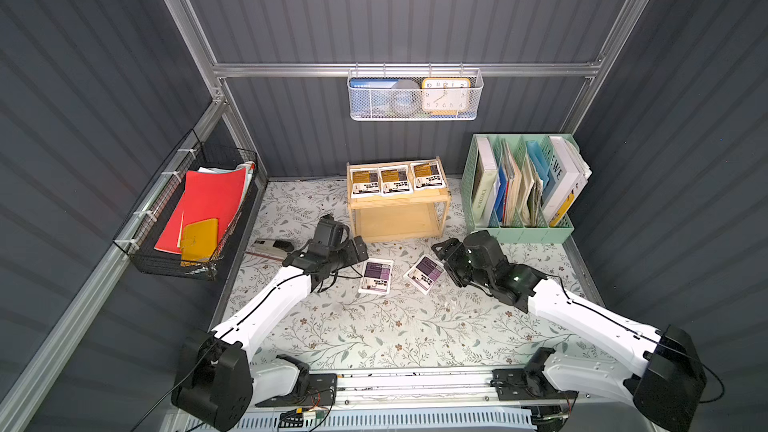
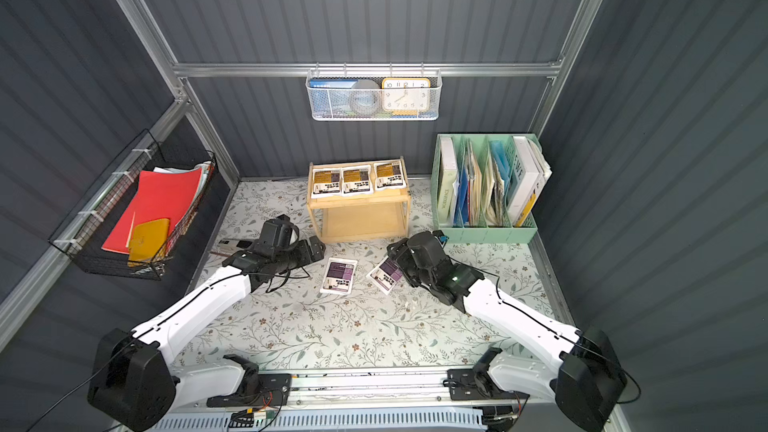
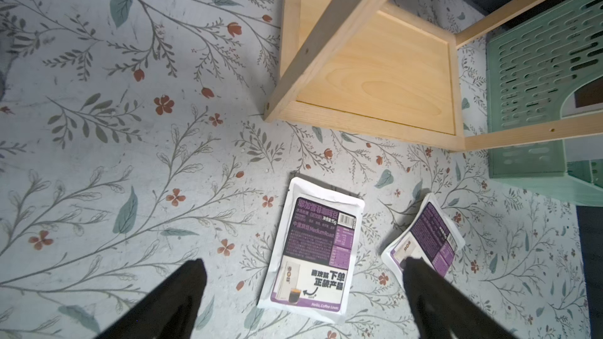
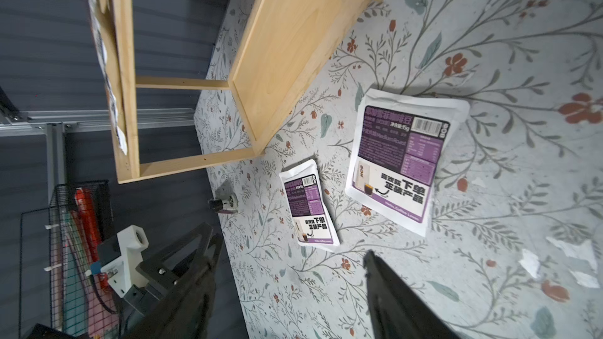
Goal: Place the bagged coffee beans on the shelf by color
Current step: Adjust the bagged coffee beans at the center of the board.
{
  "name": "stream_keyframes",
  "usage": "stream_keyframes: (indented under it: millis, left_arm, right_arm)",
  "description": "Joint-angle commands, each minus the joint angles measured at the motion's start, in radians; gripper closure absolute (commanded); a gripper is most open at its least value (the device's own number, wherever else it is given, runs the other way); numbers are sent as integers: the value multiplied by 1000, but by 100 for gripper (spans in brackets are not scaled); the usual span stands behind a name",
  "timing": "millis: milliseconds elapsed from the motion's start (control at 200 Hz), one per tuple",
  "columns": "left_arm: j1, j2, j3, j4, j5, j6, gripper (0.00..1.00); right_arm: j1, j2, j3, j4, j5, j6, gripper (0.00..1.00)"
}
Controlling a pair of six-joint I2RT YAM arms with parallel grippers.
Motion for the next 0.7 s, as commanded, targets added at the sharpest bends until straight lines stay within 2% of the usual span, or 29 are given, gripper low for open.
stream_keyframes:
  millis: [0,255,420,695]
  left_arm:
    - [2,13,-34,11,8,25,0]
    - [2,34,-88,52,43,25,0]
    - [2,43,-95,65,17,37,0]
    - [2,48,-108,95,2,11,0]
  right_arm:
    - [14,28,25,-11,-51,-66,25]
    - [37,121,17,59,-141,-159,25]
    - [42,156,26,70,-205,-243,25]
    - [43,134,41,-25,-225,-409,25]
